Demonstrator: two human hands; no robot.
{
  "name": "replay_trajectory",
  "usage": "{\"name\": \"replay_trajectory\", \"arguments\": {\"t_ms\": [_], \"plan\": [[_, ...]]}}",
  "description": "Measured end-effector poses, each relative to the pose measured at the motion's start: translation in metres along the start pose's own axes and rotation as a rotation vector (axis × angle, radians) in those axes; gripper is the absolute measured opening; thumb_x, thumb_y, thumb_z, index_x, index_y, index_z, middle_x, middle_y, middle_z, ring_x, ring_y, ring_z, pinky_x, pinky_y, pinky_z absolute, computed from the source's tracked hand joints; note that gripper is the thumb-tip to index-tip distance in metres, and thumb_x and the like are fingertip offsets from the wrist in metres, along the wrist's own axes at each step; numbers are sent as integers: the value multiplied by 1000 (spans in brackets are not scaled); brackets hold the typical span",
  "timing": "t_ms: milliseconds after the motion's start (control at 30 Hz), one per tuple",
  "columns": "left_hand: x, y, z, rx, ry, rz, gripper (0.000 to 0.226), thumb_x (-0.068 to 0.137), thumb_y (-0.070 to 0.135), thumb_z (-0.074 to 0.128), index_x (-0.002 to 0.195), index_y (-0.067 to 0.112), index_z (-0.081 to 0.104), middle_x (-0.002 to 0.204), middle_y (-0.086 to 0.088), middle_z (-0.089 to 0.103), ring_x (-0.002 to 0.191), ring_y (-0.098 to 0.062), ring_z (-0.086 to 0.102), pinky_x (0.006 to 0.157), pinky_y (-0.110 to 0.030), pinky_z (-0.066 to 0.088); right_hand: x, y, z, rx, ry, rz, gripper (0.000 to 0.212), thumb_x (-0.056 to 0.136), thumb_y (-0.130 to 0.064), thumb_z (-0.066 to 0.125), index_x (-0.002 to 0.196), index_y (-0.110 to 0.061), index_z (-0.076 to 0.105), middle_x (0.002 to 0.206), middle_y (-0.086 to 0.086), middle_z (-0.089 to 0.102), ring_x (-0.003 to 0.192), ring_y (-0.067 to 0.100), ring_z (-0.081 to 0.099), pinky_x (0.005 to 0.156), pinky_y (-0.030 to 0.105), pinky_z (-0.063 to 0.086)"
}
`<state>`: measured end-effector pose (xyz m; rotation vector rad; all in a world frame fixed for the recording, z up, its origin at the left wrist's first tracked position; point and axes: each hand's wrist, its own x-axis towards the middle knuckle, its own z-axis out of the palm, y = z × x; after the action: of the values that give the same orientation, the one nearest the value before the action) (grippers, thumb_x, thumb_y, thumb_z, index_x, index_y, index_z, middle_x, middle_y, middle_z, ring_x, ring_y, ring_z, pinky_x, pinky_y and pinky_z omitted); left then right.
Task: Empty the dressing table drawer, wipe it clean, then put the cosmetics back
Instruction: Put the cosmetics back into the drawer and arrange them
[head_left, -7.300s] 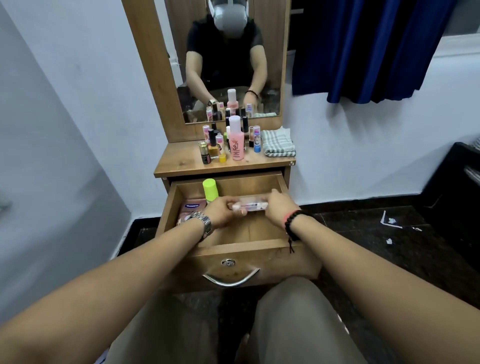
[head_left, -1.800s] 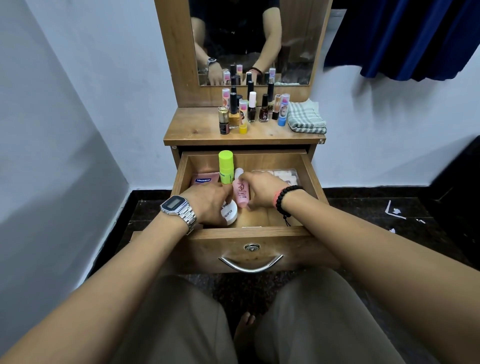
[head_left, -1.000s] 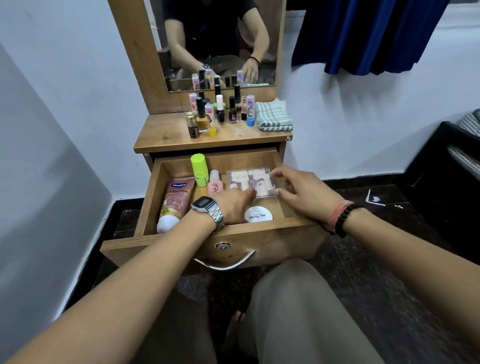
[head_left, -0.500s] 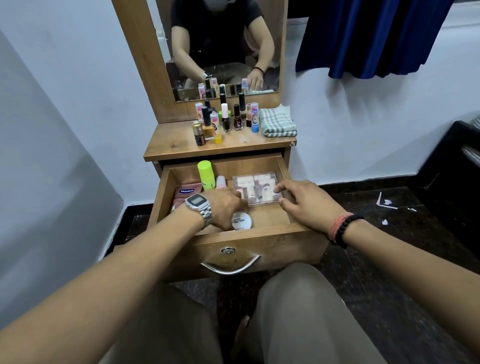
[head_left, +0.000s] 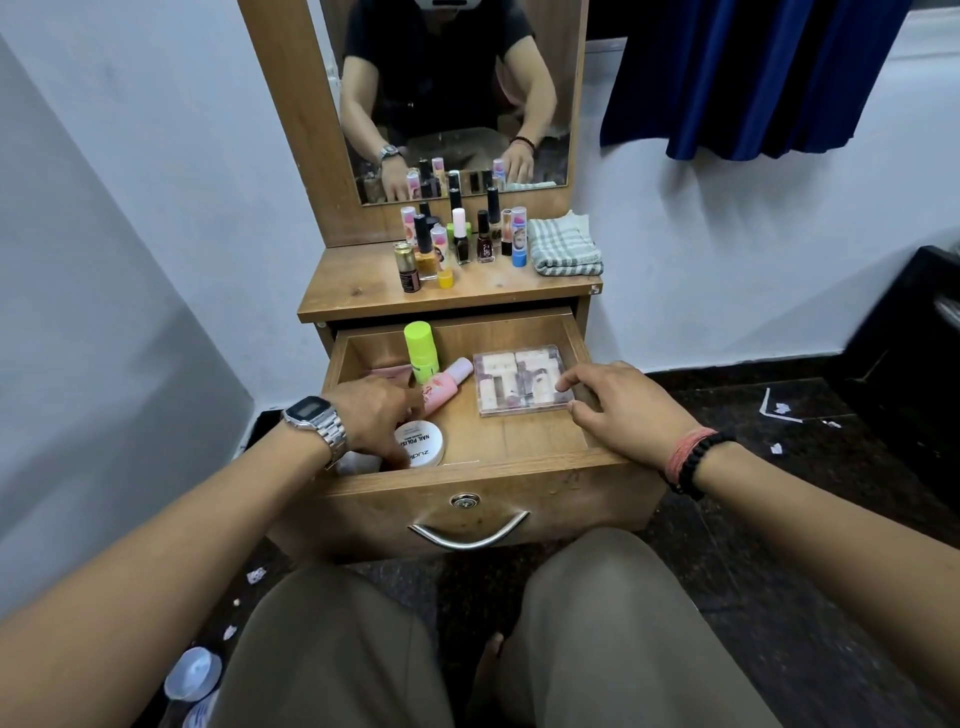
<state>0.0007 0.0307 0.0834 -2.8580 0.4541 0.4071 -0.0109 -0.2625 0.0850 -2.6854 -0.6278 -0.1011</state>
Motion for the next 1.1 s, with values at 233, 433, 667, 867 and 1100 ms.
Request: {"name": "replay_trajectory", "arguments": {"t_ms": [233,433,667,867,1100], "plan": [[25,16,2,-151,222,-118,33,95,35,47,121,16,55,114,-9,57,107,-30,55,82,-36,46,0,-1,0,-9,-10,6,26,93,-26,48,117,-23,58,99,-3,62,105,17,51,80,28,40],[37,14,6,-171,264,-159,24,94,38,47,106,19,55,108,-8,58,100,-33,58,78,-41,50,1,2,2,-6,4,-20,25,93,-26,48,115,-23,59,80,-18,45,98,13,48,76,25,37],[34,11,-8,-189,393,-142,23,90,41,49,99,22,57,102,-4,62,92,-30,60,72,-37,50,1,6,6,4,9,-38,23,92,-24,48,113,-25,59,69,-22,36,91,8,41,75,24,35],[39,-18,-67,-378,909,-233,14,86,20,59,99,15,56,98,-4,58,84,-22,57,71,-33,45,2,4,4,12,6,-43,24,92,-24,47,113,-25,58,74,-21,38,97,11,46,81,27,41],[62,-46,-78,-423,763,-314,39,88,30,64,126,23,57,125,-6,57,105,-26,61,87,-40,50,1,3,3,19,15,-28,25,92,-24,47,113,-24,59,78,-17,44,103,14,49,81,27,41]]}}
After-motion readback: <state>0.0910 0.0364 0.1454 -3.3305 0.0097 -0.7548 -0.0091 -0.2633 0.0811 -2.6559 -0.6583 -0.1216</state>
